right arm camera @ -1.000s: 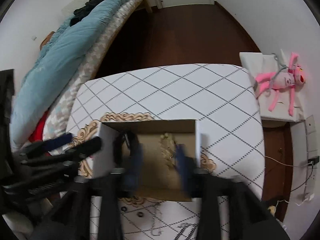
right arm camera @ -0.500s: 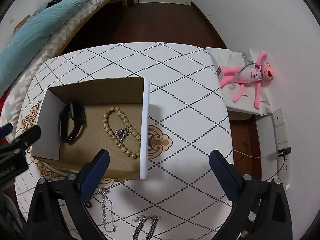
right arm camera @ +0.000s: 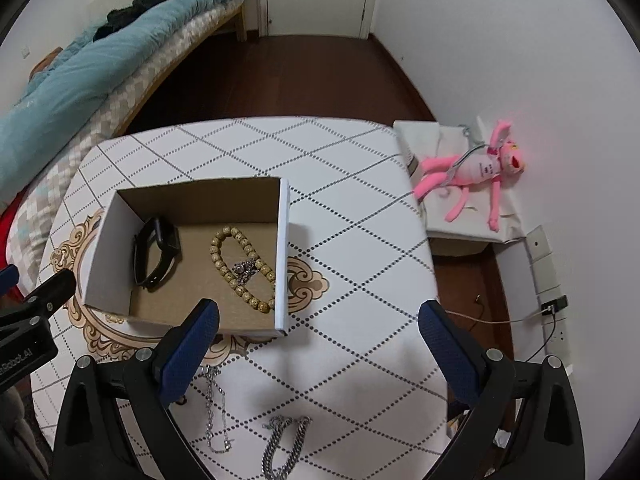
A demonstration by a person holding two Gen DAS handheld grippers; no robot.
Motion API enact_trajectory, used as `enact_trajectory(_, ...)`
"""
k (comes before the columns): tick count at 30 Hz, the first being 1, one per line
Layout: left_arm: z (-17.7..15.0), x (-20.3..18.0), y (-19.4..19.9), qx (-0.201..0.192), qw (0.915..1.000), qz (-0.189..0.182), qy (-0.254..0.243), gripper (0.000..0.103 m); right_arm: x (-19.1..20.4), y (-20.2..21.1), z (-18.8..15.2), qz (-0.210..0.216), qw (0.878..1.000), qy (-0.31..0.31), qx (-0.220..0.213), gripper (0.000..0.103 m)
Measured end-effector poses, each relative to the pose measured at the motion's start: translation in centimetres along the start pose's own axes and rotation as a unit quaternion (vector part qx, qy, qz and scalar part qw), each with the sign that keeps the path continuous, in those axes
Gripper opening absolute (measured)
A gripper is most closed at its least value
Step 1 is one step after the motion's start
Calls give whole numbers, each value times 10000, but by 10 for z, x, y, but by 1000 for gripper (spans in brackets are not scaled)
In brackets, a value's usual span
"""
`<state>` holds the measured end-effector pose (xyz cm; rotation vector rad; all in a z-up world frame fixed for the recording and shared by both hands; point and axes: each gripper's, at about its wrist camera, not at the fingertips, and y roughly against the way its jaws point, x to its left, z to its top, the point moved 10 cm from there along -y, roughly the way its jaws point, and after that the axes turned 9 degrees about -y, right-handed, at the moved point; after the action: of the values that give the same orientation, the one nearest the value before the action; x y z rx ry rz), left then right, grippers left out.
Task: Organize jewelry
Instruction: 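Lift both tools up out of the box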
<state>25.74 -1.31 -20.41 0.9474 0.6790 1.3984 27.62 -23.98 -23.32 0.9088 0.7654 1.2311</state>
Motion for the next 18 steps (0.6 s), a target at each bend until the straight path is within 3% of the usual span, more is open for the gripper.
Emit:
enact_trajectory(11,0,-5,65,-500,9986,-171,0,103,-22,84,-3,93,9969,-291,-730,101)
enact_trajectory(18,-8,-13,88,-564,9980,-252,-105,103,-25,131,-5,293,9935,-360,-1041,101)
